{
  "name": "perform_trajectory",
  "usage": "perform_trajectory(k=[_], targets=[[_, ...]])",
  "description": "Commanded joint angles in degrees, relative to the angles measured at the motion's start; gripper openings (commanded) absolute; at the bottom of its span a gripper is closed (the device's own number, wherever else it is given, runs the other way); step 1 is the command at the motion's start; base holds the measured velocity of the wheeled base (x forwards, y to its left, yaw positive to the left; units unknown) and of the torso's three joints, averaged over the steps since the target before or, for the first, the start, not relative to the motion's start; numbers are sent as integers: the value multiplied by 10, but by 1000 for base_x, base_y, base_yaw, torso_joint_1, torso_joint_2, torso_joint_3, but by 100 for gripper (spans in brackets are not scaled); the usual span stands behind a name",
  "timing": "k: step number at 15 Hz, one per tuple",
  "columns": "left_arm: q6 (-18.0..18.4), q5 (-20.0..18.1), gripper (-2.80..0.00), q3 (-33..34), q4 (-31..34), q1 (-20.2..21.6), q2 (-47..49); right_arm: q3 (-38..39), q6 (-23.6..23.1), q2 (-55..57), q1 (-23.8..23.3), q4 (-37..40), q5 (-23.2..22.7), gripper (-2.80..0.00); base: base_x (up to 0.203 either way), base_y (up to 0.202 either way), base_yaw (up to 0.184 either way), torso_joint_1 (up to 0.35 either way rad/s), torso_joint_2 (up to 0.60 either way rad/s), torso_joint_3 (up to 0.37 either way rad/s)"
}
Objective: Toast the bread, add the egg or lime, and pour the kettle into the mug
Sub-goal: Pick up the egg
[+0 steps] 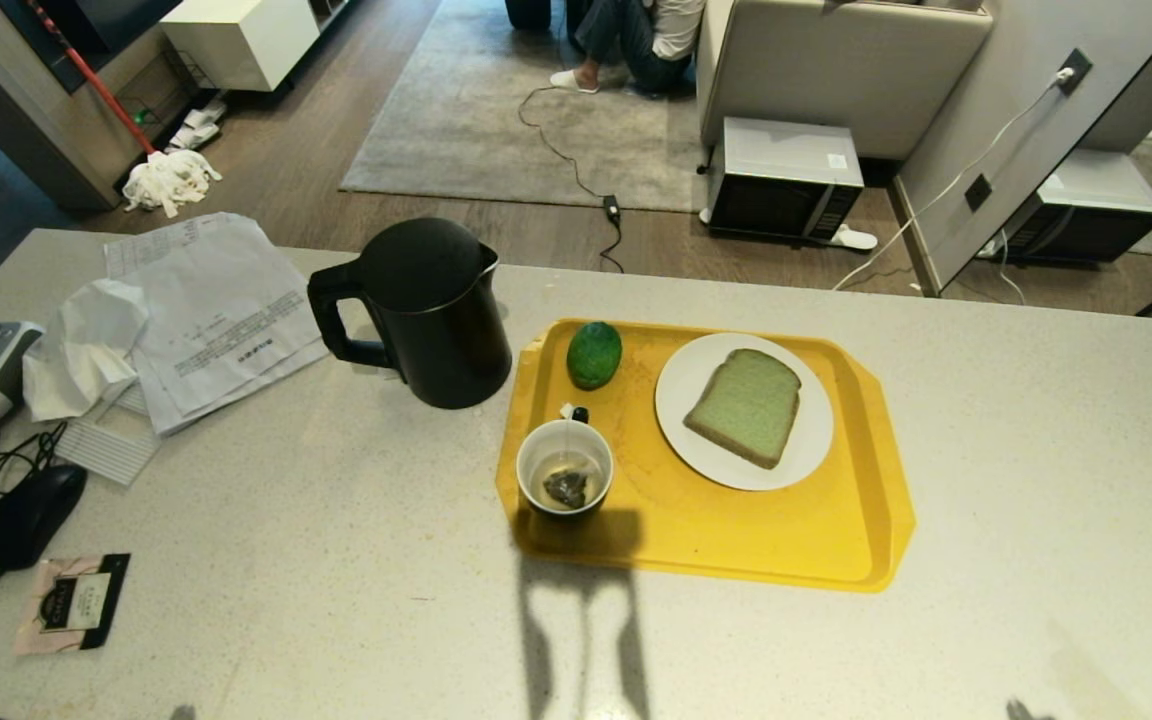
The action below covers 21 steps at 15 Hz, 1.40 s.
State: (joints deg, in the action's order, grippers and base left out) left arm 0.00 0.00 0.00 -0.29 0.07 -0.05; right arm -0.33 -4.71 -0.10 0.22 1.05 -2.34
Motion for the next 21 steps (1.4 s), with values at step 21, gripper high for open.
perform_trajectory(k=[21], targets=[[2,1,-280,0,0,0,0,0,0,1,0,0,0,-280,0,0,0,0,0,0]])
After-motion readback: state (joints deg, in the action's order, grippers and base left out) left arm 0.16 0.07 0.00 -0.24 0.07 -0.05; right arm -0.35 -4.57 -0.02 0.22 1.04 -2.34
